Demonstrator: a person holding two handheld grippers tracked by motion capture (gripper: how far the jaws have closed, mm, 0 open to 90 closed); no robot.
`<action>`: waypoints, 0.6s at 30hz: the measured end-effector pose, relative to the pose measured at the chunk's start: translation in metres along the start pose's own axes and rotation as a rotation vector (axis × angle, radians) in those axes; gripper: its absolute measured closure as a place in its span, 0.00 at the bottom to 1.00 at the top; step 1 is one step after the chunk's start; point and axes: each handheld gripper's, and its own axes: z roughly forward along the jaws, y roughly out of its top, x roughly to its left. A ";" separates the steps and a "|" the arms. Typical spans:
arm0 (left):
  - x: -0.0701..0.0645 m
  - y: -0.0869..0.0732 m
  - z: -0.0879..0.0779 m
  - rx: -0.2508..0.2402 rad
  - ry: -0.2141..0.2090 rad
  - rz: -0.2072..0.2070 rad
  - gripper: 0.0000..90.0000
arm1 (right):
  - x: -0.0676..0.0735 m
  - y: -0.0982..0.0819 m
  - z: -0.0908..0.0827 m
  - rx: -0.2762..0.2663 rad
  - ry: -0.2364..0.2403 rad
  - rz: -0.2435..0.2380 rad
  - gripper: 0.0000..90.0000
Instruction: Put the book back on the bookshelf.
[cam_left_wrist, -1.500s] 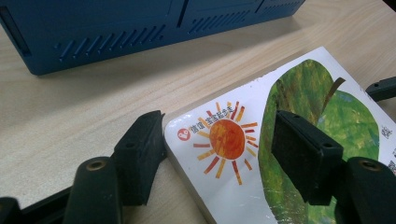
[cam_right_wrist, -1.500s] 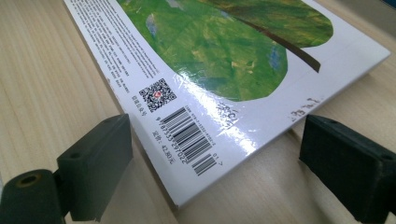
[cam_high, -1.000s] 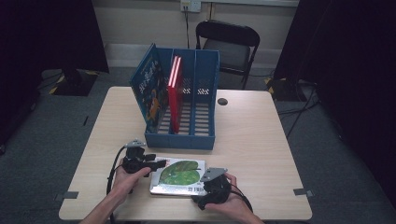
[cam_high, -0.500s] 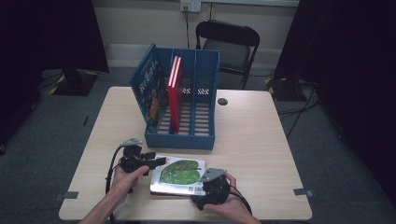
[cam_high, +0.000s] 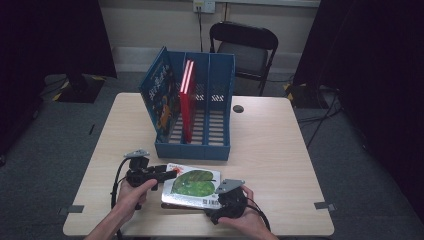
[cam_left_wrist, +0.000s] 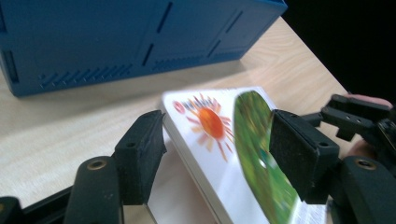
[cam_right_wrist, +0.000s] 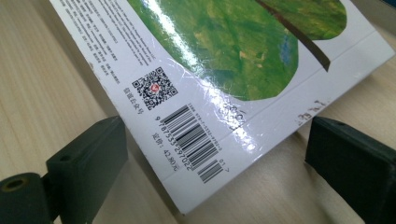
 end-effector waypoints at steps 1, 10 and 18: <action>-0.001 -0.002 0.000 0.007 0.011 0.007 0.40 | 0.001 0.000 0.001 0.005 -0.016 -0.010 0.06; 0.001 0.000 -0.005 -0.004 -0.018 -0.011 0.44 | 0.000 0.001 0.001 0.004 -0.021 -0.009 0.08; -0.001 0.000 -0.007 -0.026 -0.041 -0.025 0.44 | 0.000 0.000 0.000 0.000 -0.020 0.004 0.08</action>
